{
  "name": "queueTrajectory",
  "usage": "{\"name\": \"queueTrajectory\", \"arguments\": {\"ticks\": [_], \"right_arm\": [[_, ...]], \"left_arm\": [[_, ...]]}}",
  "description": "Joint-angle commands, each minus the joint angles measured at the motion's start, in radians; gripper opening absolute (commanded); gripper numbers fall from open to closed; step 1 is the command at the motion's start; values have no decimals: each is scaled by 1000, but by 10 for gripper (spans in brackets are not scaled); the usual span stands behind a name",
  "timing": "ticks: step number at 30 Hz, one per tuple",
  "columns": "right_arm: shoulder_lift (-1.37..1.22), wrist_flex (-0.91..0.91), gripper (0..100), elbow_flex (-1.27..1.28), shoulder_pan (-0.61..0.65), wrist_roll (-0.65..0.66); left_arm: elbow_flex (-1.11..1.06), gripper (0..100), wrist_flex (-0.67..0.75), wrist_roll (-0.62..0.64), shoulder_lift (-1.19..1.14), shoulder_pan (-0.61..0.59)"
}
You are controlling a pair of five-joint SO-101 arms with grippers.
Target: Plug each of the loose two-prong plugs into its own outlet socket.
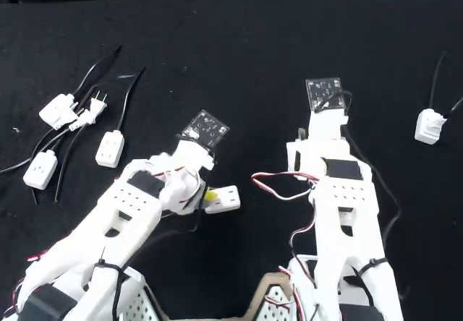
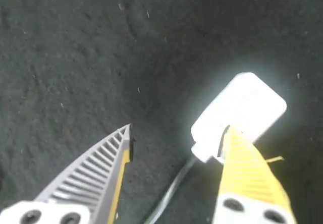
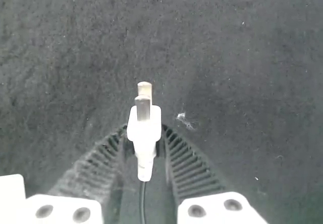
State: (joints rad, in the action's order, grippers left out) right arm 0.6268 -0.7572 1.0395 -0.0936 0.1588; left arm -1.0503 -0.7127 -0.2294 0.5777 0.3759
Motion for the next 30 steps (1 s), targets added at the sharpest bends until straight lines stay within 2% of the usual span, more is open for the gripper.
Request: {"name": "queueTrajectory", "arguments": {"ticks": [1, 5, 9, 13, 17, 23, 30], "right_arm": [[35, 26, 11, -10, -26, -8], [35, 26, 11, -10, -28, -8], [35, 26, 11, -10, -28, -8], [35, 26, 11, -10, -28, -8], [36, 26, 11, -10, -23, -8], [33, 23, 11, -10, -23, -8], [33, 23, 11, -8, -23, -8]], "left_arm": [[156, 285, -203, 49, 12, 73], [117, 285, -196, 51, 12, 191], [2, 285, -14, 54, 12, 209], [-82, 285, 117, 54, 11, 163], [-65, 285, 132, 54, -21, 84], [67, 285, 126, 43, -207, 4], [168, 285, 126, -124, -374, -36]]}}
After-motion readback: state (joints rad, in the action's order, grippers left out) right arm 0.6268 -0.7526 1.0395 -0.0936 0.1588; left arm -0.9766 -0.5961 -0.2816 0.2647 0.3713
